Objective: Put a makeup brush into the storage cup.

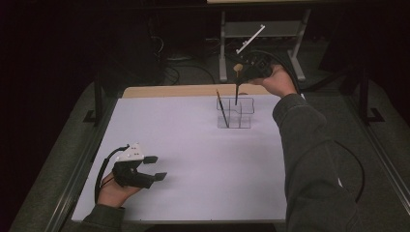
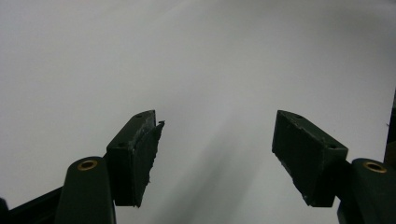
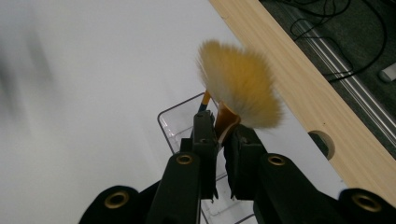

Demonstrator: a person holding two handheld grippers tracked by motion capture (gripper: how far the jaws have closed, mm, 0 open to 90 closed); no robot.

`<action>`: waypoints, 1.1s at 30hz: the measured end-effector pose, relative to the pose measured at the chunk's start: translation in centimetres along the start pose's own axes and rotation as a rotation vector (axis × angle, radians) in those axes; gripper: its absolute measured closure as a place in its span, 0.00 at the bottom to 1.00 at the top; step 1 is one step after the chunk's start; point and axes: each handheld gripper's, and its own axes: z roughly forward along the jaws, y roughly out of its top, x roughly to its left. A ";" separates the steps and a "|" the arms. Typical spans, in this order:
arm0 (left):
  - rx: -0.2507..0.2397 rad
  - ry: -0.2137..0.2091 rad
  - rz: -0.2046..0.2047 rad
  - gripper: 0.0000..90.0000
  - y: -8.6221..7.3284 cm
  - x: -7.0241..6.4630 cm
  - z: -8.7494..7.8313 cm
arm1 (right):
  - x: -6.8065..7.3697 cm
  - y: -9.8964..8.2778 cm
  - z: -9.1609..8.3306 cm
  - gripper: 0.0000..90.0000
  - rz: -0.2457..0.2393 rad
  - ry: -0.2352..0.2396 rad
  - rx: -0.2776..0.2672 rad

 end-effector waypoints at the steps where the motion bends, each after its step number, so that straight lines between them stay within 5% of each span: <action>1: 0.003 0.001 0.003 0.34 0.0 0.0 0.0 | 0.0 -0.1 0.0 0.92 0.002 0.000 0.000; 33: 0.020 -0.002 0.008 0.34 0.0 -0.1 0.0 | -0.3 -1.7 1.9 0.91 0.046 0.004 0.006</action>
